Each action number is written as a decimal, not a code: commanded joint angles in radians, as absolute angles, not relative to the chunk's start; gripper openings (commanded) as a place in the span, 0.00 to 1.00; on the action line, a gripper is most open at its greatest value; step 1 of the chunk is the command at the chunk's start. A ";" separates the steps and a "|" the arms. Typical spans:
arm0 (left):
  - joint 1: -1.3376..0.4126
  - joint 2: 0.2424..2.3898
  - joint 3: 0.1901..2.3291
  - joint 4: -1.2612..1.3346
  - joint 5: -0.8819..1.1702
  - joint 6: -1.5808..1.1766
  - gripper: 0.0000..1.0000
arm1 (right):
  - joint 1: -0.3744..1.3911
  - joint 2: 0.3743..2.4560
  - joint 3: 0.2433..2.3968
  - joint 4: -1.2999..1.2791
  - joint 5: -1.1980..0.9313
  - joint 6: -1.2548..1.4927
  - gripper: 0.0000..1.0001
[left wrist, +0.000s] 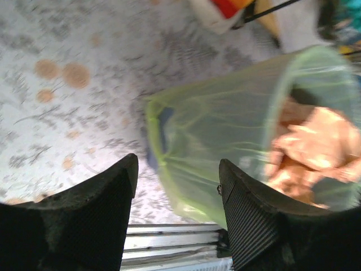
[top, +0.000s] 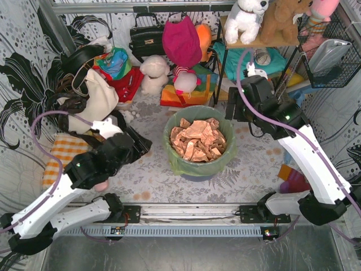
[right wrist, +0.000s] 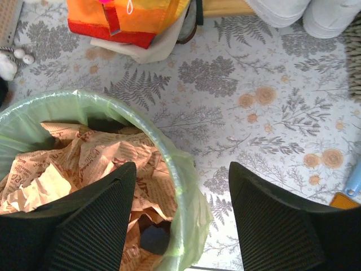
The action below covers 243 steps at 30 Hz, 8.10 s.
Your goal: Tie the trash bag
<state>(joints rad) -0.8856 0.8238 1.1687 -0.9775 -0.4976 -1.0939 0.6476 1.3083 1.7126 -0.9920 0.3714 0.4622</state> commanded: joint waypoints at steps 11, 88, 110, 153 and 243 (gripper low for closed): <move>-0.646 0.757 0.514 -0.279 -0.152 -1.186 0.70 | 0.643 1.092 1.484 -0.950 0.433 0.640 0.66; -0.508 1.363 0.471 0.066 0.189 -0.866 0.34 | 0.643 0.965 1.301 -0.923 0.399 0.746 0.63; -0.508 1.202 0.563 -0.135 0.100 -0.796 0.00 | 0.505 0.947 1.293 -0.927 0.408 0.611 0.64; -0.509 1.221 0.622 -0.146 0.085 -0.772 0.00 | 0.238 1.184 0.411 0.008 -0.501 0.698 0.36; -0.509 1.150 0.590 -0.251 -0.072 -0.742 0.09 | 0.261 0.954 0.556 -0.384 -0.076 0.581 0.00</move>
